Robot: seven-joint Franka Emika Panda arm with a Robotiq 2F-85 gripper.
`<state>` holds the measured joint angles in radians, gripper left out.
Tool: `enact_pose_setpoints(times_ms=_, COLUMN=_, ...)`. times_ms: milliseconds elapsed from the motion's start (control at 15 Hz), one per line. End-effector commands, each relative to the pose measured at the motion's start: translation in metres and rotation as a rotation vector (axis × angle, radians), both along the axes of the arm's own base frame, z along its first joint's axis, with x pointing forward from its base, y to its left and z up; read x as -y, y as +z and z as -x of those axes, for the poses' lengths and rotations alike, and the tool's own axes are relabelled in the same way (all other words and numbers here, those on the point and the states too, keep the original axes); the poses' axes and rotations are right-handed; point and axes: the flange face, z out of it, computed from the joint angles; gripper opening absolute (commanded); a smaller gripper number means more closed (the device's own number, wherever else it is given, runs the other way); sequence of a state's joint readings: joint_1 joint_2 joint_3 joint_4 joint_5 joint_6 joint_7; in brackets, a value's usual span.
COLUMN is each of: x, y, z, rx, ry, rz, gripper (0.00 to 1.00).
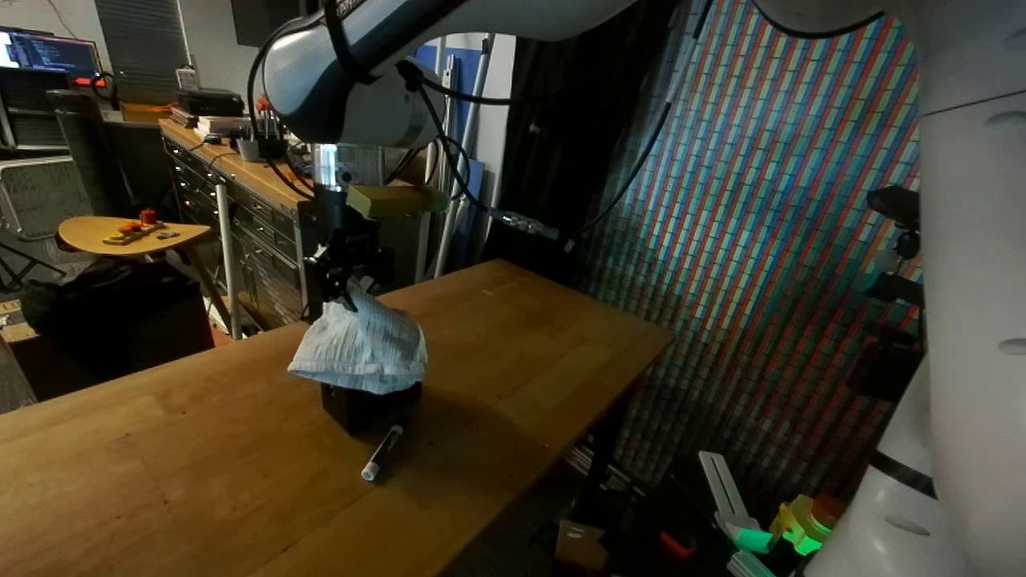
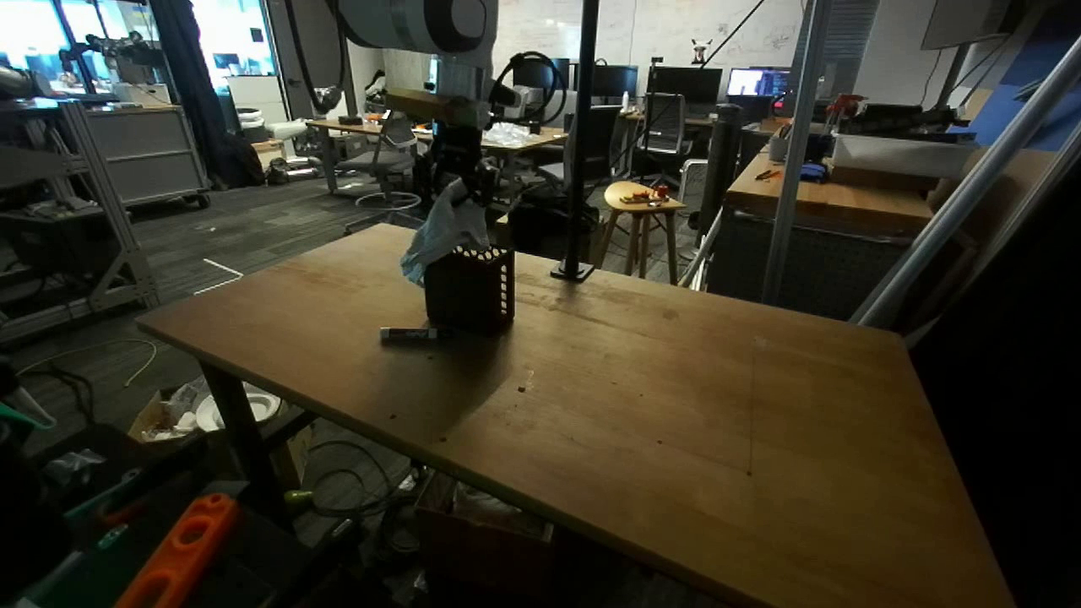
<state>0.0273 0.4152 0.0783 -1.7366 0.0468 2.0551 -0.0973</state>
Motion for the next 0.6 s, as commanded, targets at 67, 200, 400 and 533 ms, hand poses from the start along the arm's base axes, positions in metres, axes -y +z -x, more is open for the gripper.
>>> enact_pose_setpoints(times_ms=67, x=0.020, y=0.001, z=0.002, rx=0.039, ry=-0.002, rz=0.054, gripper=0.08)
enact_pose_setpoints(times_ms=200, x=0.026, y=-0.005, z=0.002, rx=0.041, ry=-0.007, rz=0.049, gripper=0.09)
enact_pose_setpoints(times_ms=400, x=0.032, y=-0.021, z=0.003, rx=0.044, ry=-0.011, rz=0.034, gripper=0.09)
enact_pose_setpoints(times_ms=533, x=0.036, y=-0.033, z=0.003, rx=0.042, ry=-0.011, rz=0.026, gripper=0.09)
